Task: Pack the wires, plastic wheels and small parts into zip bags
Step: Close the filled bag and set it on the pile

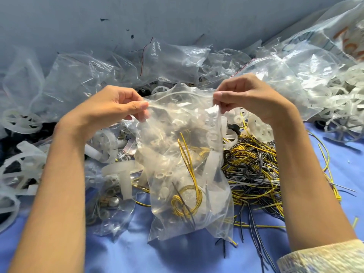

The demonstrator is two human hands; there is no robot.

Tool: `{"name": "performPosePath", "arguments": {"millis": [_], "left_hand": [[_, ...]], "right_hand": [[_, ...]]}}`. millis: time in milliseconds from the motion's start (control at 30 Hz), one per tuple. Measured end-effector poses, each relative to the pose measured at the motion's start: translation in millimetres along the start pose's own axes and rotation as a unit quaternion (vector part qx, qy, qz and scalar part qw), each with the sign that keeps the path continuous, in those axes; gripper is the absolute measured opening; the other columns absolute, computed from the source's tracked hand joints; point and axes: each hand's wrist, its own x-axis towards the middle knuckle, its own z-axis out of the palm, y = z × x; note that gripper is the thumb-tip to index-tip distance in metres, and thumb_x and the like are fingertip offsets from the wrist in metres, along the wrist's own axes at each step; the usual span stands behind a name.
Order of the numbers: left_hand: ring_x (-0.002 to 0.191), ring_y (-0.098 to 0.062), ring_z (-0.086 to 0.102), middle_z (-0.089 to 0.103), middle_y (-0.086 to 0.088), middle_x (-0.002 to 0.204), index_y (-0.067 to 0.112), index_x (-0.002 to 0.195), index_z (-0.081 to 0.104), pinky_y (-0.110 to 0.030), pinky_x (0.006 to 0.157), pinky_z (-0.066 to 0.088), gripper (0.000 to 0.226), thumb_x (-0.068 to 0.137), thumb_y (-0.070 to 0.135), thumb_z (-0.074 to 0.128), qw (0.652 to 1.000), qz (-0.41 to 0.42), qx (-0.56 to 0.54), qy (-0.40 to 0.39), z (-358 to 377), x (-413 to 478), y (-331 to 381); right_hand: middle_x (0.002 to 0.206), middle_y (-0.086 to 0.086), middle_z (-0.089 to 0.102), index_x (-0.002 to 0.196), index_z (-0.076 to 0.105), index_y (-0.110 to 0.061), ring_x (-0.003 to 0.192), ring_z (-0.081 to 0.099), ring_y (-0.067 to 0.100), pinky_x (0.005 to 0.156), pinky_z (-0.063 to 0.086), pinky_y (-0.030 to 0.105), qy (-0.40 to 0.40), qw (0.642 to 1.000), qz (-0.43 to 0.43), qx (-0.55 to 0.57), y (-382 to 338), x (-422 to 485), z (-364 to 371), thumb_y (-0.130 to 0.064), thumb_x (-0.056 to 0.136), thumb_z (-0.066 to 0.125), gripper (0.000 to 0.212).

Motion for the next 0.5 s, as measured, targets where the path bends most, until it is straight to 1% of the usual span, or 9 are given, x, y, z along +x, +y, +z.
{"name": "performPosePath", "arguments": {"millis": [67,100,167,233,267,333,400,500], "left_hand": [[0.074,-0.004,0.067,0.074,0.005,0.081,0.012,0.086,0.068,-0.020,0.073,0.049,0.024,0.081,0.034,0.060,1.000,-0.001,-0.003,-0.006,-3.0,-1.3,-0.5],[0.074,-0.005,0.067,0.074,0.004,0.081,0.012,0.087,0.068,-0.026,0.077,0.049,0.021,0.084,0.031,0.059,1.000,-0.003,-0.003,-0.007,-4.6,-2.3,-1.4],[0.073,-0.007,0.066,0.073,0.002,0.079,0.010,0.086,0.067,-0.031,0.080,0.049,0.016,0.090,0.023,0.058,1.000,-0.008,0.000,-0.008,-6.6,-3.2,-4.1],[0.071,-0.006,0.066,0.072,0.002,0.075,0.011,0.082,0.067,-0.027,0.077,0.049,0.015,0.092,0.018,0.057,1.000,-0.010,0.012,-0.005,-6.5,-2.9,-6.1],[0.069,-0.005,0.065,0.072,0.002,0.073,0.012,0.080,0.066,-0.022,0.073,0.049,0.016,0.093,0.017,0.057,1.000,-0.008,0.022,-0.002,-5.8,-2.4,-6.7],[0.064,-0.002,0.062,0.071,0.004,0.069,0.015,0.077,0.065,-0.012,0.064,0.044,0.018,0.094,0.015,0.056,0.999,0.001,0.042,0.008,-3.7,-0.9,-6.8],[0.056,0.003,0.058,0.069,0.007,0.064,0.014,0.076,0.064,-0.004,0.054,0.038,0.020,0.094,0.013,0.056,0.998,0.011,0.055,0.023,-2.0,-0.2,-6.2],[0.050,0.004,0.054,0.067,0.009,0.061,0.014,0.073,0.064,-0.003,0.047,0.033,0.023,0.094,0.012,0.056,0.997,0.023,0.061,0.040,-1.6,-0.1,-6.0]], "right_hand": [[0.074,0.004,0.068,0.081,0.071,-0.010,0.067,0.064,0.012,0.066,0.052,0.019,0.001,1.000,0.008,0.002,0.3,1.0,0.8,-0.028,0.083,0.064,0.019],[0.074,0.004,0.068,0.080,0.071,-0.011,0.066,0.064,0.012,0.066,0.052,0.019,0.000,1.000,0.012,0.003,0.5,1.7,0.7,-0.031,0.081,0.064,0.021],[0.071,-0.002,0.069,0.076,0.071,-0.015,0.067,0.064,0.011,0.065,0.052,0.018,-0.004,1.000,0.013,0.000,0.7,2.2,0.3,-0.031,0.080,0.063,0.018],[0.069,-0.005,0.069,0.075,0.071,-0.016,0.066,0.063,0.010,0.065,0.052,0.018,-0.004,1.000,0.010,-0.005,1.4,2.1,0.3,-0.027,0.082,0.064,0.015],[0.069,-0.005,0.069,0.074,0.071,-0.016,0.066,0.063,0.010,0.065,0.052,0.017,-0.001,1.000,0.005,-0.009,1.5,2.0,1.0,-0.023,0.085,0.064,0.014],[0.066,-0.008,0.069,0.075,0.069,-0.013,0.062,0.061,0.007,0.062,0.050,0.016,0.006,1.000,-0.009,-0.019,1.6,1.9,3.0,-0.013,0.090,0.062,0.017],[0.063,-0.009,0.067,0.075,0.067,-0.010,0.059,0.059,0.005,0.060,0.047,0.014,0.014,0.999,-0.021,-0.021,1.0,2.2,5.3,-0.007,0.090,0.060,0.017],[0.061,-0.009,0.066,0.075,0.067,-0.010,0.058,0.058,0.004,0.060,0.047,0.014,0.023,1.000,-0.019,-0.005,-0.1,3.0,7.5,-0.006,0.090,0.059,0.017]]}}
